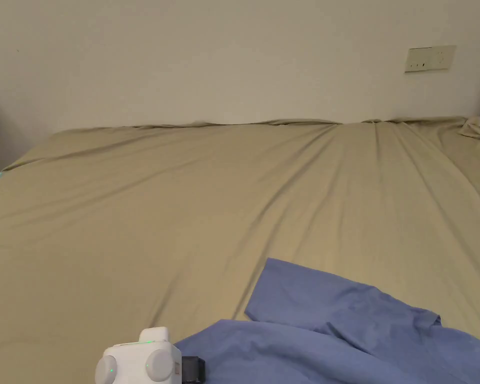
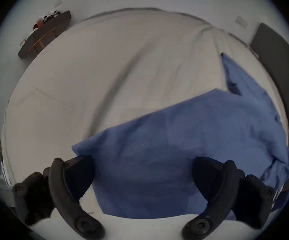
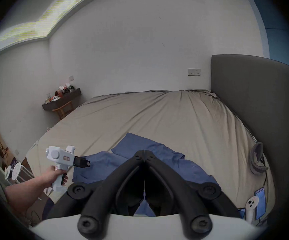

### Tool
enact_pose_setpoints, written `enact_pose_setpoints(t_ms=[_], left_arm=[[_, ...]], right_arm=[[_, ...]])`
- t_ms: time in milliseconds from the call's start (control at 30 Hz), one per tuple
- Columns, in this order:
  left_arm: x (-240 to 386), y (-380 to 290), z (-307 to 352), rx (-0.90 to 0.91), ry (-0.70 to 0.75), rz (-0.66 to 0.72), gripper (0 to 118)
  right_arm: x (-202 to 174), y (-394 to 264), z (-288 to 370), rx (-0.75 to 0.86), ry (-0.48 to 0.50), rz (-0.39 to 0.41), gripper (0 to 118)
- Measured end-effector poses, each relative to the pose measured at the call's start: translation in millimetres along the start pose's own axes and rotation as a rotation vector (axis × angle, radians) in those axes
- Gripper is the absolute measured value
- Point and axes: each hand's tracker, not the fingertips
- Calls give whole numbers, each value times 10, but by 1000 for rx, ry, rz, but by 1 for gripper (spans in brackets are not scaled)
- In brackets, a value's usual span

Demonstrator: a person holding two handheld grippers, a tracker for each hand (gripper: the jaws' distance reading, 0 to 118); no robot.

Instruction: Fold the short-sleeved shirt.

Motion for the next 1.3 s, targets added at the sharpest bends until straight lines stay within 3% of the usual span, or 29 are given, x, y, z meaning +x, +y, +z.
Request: enact_pose_setpoints(t_ms=[33, 67, 100, 133, 200, 300, 400, 433, 467, 500, 533, 567, 600, 700, 800, 833, 900, 933, 967, 1000, 1100, 1233, 1300], left_arm=[[71, -63, 285, 48, -9, 0, 118], [96, -77, 393, 106, -3, -11, 89], [139, -92, 492, 160, -15, -34, 40], [187, -109, 575, 201, -52, -44, 2], [269, -119, 724, 178, -196, -37, 2], [245, -44, 684, 157, -257, -32, 2], [110, -14, 856, 166, -393, 73, 2], [245, -139, 1142, 177, -423, 88, 2], [234, -148, 1246, 209, -429, 86, 2], [231, -160, 1325, 216, -442, 84, 2], [228, -171, 1408, 223, -449, 70, 2], [210, -220, 1455, 231, -459, 62, 2], [197, -227, 1519, 247, -456, 50, 2], [127, -248, 1672, 263, -504, 66, 2], [49, -247, 1786, 284, -531, 91, 2], [116, -268, 1879, 287, -531, 91, 2], [103, -264, 1921, 285, -549, 94, 2], [94, -264, 1927, 284, -560, 102, 2], [23, -255, 1872, 283, -574, 114, 2], [2, -251, 1876, 280, -591, 132, 2], [-84, -180, 1933, 293, -653, 215, 2], [-136, 176, 2184, 362, -730, 276, 2], [-195, 442, 2447, 452, -730, 295, 2]], right_arm=[[30, -17, -34, -14, -11, 1, 3], [73, -48, -82, -34, -33, 3, 3], [122, -82, -128, -54, -61, 9, 3], [124, -103, -151, -67, -83, 17, 3], [239, -179, -227, -100, -127, 10, 3], [618, -362, -423, -160, -186, -42, 3], [848, -464, -499, -196, -260, -67, 5], [936, -507, -529, -205, -288, -74, 25], [1039, -556, -565, -215, -316, -98, 25], [1131, -593, -602, -245, -346, -127, 36], [1238, -645, -664, -298, -356, -167, 67], [1351, -716, -739, -353, -357, -213, 116], [1414, -780, -734, -334, -342, -258, 118], [1647, -952, -863, -395, -341, -369, 118], [1799, -1196, -1131, -468, -367, -432, 118], [1824, -1256, -1220, -538, -382, -460, 109], [1863, -1324, -1335, -628, -300, -490, 19], [1784, -1347, -1325, -609, -244, -527, 14], [1723, -1315, -1244, -548, -268, -530, 13], [1651, -1240, -1179, -514, -285, -463, 13], [1435, -950, -989, -428, -177, -366, 13], [1175, -224, -733, -269, -191, -169, 13], [1115, 240, -608, -177, -169, -125, 13]])
